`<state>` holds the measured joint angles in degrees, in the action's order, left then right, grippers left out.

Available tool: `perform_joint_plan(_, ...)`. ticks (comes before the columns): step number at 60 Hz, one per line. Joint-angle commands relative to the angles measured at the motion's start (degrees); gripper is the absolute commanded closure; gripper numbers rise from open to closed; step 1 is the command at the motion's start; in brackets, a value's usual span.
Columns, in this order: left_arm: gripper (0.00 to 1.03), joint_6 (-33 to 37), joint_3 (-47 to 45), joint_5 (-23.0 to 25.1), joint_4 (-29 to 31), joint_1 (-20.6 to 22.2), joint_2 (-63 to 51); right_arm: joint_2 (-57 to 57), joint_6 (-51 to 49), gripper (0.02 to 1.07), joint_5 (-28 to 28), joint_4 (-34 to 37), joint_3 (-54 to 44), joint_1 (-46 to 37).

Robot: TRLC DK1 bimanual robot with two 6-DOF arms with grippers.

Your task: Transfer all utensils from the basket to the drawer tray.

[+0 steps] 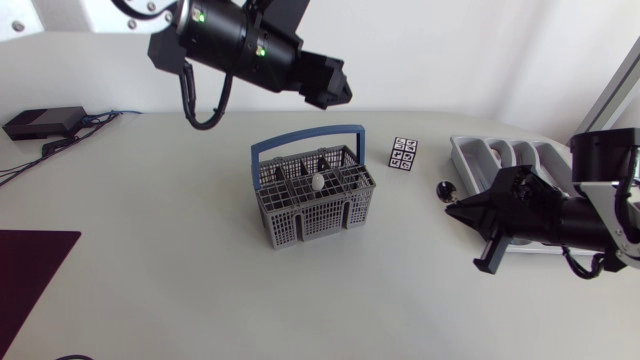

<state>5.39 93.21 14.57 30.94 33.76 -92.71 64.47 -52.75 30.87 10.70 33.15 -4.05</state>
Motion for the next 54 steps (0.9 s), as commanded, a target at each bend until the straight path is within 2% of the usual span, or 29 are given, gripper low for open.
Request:
perform_joint_plan(1, 0.30, 2.3, -4.5, -1.8, -1.7, -0.2, 2.4, 5.8, -10.5, 1.01, 3.8, 3.5, 3.2, -7.0)
perform_joint_plan(6, 0.29, 3.8, -7.1, -4.5, -3.3, -0.2, 3.1, 10.9, -18.4, 1.01, 5.9, 7.4, 6.5, -13.0)
perform_joint_plan(13, 0.29, 7.4, -10.9, -11.4, -4.9, 1.3, 3.8, 18.3, -29.3, 1.01, 6.8, 13.1, 11.9, -20.2)
perform_joint_plan(20, 0.27, 10.5, -17.2, -18.8, -11.4, 1.8, 5.8, 26.1, -39.5, 1.01, 6.3, 19.4, 18.9, -25.9)
perform_joint_plan(39, 0.24, 10.4, -26.3, -18.9, -15.3, -1.2, 10.3, 43.5, -54.0, 1.01, -2.7, 24.9, 36.7, -34.4)
perform_joint_plan(54, 0.21, 10.3, -29.8, -19.0, -16.6, -1.8, 12.9, 50.7, -59.3, 1.01, -8.5, 25.1, 42.3, -37.1)
